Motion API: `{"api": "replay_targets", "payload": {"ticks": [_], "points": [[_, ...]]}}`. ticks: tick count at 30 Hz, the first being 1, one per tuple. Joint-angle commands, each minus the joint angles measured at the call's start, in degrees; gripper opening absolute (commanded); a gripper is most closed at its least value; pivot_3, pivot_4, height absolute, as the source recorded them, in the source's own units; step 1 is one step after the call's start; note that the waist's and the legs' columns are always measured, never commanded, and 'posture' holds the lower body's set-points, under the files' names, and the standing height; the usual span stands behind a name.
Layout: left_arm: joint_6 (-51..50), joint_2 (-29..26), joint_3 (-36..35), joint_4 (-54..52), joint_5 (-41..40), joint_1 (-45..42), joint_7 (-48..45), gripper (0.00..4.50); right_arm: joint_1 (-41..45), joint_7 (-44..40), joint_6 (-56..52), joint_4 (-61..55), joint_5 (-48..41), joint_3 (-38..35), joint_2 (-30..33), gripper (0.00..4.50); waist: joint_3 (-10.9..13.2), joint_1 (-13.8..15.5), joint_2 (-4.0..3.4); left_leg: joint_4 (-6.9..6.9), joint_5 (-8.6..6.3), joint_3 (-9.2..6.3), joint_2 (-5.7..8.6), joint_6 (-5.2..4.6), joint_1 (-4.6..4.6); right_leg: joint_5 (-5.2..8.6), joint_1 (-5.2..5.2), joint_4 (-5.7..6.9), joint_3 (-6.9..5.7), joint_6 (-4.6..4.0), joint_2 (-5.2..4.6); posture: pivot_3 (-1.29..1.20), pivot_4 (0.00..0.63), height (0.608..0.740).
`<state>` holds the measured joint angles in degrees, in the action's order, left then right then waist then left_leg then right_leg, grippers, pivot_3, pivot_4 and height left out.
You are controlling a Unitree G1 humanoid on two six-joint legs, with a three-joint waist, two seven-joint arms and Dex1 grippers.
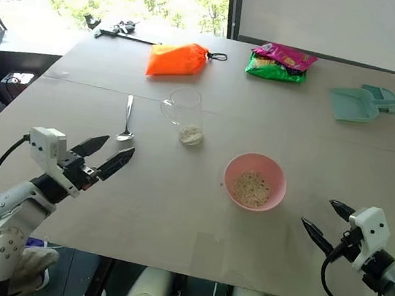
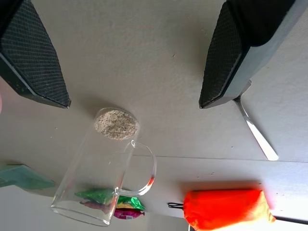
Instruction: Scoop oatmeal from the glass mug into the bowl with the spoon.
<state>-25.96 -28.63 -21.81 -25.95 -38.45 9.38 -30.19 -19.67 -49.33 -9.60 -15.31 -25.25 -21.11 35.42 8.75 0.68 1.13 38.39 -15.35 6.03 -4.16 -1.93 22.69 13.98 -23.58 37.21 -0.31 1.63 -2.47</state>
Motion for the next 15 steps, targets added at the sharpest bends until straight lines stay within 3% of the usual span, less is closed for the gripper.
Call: {"api": "replay_targets", "payload": {"ticks": [1, 5, 8, 15], "points": [[-0.02, -1.25, 0.56, -0.14, -0.22, -1.10, -1.70, 4.43, -0.23, 0.64, 2.11, -1.93, -0.56, -1.10, -0.88, 4.50, 0.00, 0.00, 0.00, 0.00, 0.00, 0.00, 0.00, 0.00, 0.00, 0.00, 0.00, 0.00, 0.00, 0.00, 0.00, 0.00, 0.150, 0.740], [-2.44, -2.10, 1.40, 1.00, -1.29, -5.53, -0.98, 4.43, 0.66, 1.53, 1.48, -4.78, -3.70, -2.33, -2.31, 4.50, 0.00, 0.14, 0.00, 0.02, 0.00, -0.01, 0.01, 0.00, 0.01, 0.00, 0.01, 0.03, -0.06, 0.00, 0.01, 0.00, 0.150, 0.740], [-5.86, -0.77, 0.04, 1.51, -2.14, -10.25, 5.29, 4.43, 2.19, 0.99, -0.09, -9.06, -7.03, -2.91, -1.11, 4.50, 0.00, 0.01, 0.00, 0.02, 0.00, -0.01, 0.01, 0.00, 0.00, -0.01, 0.00, 0.08, 0.00, 0.01, 0.00, 0.00, 0.150, 0.740], [-31.74, -3.12, -1.02, 5.35, -4.73, -27.43, 26.90, 4.43, 11.04, -1.55, -6.55, -20.35, -20.10, -1.86, 5.50, 4.50, 0.06, 0.02, 0.08, 0.10, 0.01, -0.07, 0.02, 0.01, -0.06, -0.11, -0.02, 0.37, 0.00, 0.21, 0.02, 0.00, 0.150, 0.740]]}}
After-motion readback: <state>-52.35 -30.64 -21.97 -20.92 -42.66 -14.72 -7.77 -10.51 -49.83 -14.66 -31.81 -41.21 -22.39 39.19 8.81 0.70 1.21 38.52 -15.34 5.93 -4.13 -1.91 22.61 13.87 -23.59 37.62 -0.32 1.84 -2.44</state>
